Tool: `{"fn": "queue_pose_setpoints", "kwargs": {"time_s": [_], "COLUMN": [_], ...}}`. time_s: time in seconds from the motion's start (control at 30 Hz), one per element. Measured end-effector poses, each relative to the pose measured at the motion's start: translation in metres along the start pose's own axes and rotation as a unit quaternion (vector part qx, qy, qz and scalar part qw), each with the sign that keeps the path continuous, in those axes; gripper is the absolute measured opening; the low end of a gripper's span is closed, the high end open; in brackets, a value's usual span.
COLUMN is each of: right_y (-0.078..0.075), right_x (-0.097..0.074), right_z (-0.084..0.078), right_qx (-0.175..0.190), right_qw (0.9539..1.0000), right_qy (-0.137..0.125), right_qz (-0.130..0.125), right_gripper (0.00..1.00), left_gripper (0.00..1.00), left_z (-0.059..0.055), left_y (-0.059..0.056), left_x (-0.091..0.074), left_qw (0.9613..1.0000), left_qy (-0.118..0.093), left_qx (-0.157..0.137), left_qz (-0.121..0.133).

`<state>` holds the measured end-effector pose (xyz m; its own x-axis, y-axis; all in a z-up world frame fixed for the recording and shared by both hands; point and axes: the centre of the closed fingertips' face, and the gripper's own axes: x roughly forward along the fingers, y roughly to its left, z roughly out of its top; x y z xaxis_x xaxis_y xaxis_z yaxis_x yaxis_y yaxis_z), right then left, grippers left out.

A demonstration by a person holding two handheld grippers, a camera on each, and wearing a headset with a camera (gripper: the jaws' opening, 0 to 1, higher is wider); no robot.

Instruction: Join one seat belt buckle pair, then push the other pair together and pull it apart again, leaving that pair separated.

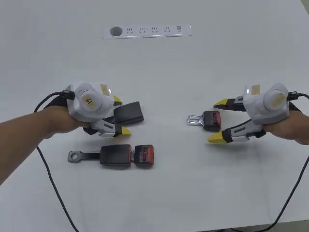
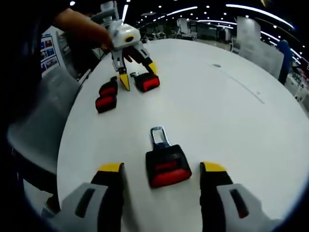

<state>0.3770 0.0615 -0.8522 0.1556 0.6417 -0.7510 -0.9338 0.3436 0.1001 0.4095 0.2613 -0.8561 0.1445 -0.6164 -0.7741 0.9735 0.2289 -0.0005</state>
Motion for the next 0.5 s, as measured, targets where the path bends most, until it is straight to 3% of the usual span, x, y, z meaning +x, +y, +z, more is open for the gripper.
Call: {"fn": "queue_pose_setpoints", "kwargs": {"time_s": [0.03,0.07,0.17,0.3,0.4,0.47,0.5], "right_y": [0.002,-0.001,-0.005,-0.007,-0.004,-0.004,-0.002], "right_x": [0.001,0.001,0.002,0.002,0.004,0.004,0.004], "right_z": [-0.002,-0.004,-0.002,-0.006,-0.003,-0.003,-0.003], "right_qx": [-0.007,-0.04,-0.021,-0.039,-0.044,-0.071,-0.064], "right_qw": [0.9999,0.9991,0.9997,0.999,0.9987,0.9972,0.9976], "right_qy": [0.007,0.013,0.01,0.019,0.017,0.02,0.02], "right_qz": [0.006,0.007,0.009,0.01,0.017,0.011,0.014], "right_gripper": [0.65,0.64,0.61,0.53,0.41,0.38,0.37], "left_gripper": [0.52,0.53,0.53,0.51,0.44,0.38,0.35], "left_z": [0.001,0.002,0.003,0.004,0.004,0.003,-0.002], "left_y": [-0.002,0.0,0.0,0.0,-0.001,0.002,0.002], "left_x": [0.001,0.001,0.003,0.004,0.004,0.005,0.006], "left_qw": [1.0,1.0,0.9998,0.9994,0.9988,0.9987,0.9981], "left_qy": [-0.002,-0.005,-0.007,-0.007,-0.008,-0.006,0.007], "left_qx": [-0.002,0.003,0.011,0.022,0.034,0.041,0.049], "left_qz": [-0.007,-0.006,-0.013,-0.024,-0.033,-0.03,-0.036]}}
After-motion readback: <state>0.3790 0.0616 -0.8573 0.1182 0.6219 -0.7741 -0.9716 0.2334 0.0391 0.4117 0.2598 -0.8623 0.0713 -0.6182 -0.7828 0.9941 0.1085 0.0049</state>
